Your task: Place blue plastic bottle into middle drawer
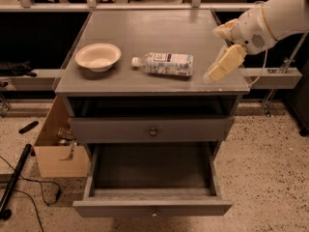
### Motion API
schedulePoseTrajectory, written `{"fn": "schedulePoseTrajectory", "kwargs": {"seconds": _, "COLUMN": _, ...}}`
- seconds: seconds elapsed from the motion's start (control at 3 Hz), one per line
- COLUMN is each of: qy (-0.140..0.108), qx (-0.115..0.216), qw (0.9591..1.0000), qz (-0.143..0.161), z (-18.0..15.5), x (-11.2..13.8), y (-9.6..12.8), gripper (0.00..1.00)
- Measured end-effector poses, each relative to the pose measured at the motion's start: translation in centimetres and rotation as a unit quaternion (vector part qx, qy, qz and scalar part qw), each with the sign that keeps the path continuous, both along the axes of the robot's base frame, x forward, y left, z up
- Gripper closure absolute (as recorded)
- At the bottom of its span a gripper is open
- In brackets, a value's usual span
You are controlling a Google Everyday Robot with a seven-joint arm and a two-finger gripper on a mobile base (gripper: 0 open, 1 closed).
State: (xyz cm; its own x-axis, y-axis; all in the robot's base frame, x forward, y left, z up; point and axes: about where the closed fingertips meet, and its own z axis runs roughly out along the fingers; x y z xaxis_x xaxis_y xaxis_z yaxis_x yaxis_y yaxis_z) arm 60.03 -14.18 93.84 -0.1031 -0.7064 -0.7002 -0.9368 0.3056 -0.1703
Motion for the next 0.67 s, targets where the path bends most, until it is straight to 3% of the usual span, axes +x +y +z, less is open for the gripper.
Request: {"fn": "schedulePoseTrajectory", "kwargs": {"seconds": 0.67, "qy": -0.008, "qx": 0.04, "qw": 0.9992, "qz": -0.002, "z": -2.7, "x": 5.1, "y": 3.9, "gripper": 0.0}}
